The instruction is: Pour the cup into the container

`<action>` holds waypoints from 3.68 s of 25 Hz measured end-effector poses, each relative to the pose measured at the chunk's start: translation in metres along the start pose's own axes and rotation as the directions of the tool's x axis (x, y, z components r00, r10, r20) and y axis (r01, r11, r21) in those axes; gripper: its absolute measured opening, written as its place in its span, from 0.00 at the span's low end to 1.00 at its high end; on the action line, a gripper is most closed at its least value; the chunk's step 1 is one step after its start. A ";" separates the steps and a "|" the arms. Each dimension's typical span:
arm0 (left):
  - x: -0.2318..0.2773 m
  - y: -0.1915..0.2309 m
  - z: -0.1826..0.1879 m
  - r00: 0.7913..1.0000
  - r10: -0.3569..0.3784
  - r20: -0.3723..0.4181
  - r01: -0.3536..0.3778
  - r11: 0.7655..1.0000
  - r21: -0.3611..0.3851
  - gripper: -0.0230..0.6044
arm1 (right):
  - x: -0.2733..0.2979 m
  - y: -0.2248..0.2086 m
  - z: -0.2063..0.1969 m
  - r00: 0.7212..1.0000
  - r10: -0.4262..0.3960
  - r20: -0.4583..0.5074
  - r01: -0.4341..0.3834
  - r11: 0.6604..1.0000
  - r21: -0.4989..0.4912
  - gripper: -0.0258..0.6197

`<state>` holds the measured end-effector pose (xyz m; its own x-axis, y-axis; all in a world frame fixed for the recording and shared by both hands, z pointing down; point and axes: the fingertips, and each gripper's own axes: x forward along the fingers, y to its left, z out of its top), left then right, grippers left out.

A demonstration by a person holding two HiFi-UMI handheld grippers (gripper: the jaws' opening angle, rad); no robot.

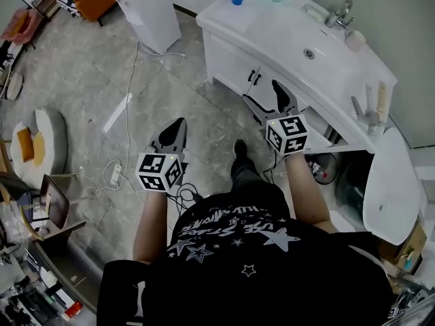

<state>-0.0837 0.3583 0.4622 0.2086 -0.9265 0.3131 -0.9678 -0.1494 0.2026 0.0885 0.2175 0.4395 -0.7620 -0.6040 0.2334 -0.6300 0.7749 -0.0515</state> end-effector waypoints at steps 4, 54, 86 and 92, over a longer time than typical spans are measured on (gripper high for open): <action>0.042 -0.002 0.016 1.000 -0.005 -0.014 0.005 1.000 0.018 0.05 | 0.026 -0.037 0.007 1.000 0.014 0.000 -0.014 1.000 0.014 0.66; 0.405 0.133 0.165 0.997 -0.068 -0.025 0.069 0.997 0.045 0.05 | 0.331 -0.248 0.048 0.988 0.099 -0.119 -0.098 0.995 0.013 0.63; 0.514 0.231 0.178 0.975 -0.171 -0.144 0.171 0.985 -0.014 0.05 | 0.483 -0.282 0.005 0.971 -0.018 -0.237 0.015 1.000 -0.014 0.60; 0.522 0.235 0.178 0.971 -0.184 -0.150 0.183 0.983 -0.018 0.05 | 0.483 -0.287 0.002 0.970 -0.038 -0.240 0.036 0.999 -0.011 0.52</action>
<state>-0.2274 -0.2223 0.5077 0.4016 -0.8210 0.4059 -0.9106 -0.3106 0.2727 -0.0997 -0.2971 0.5649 -0.6795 -0.5708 0.4610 -0.6555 0.7546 -0.0318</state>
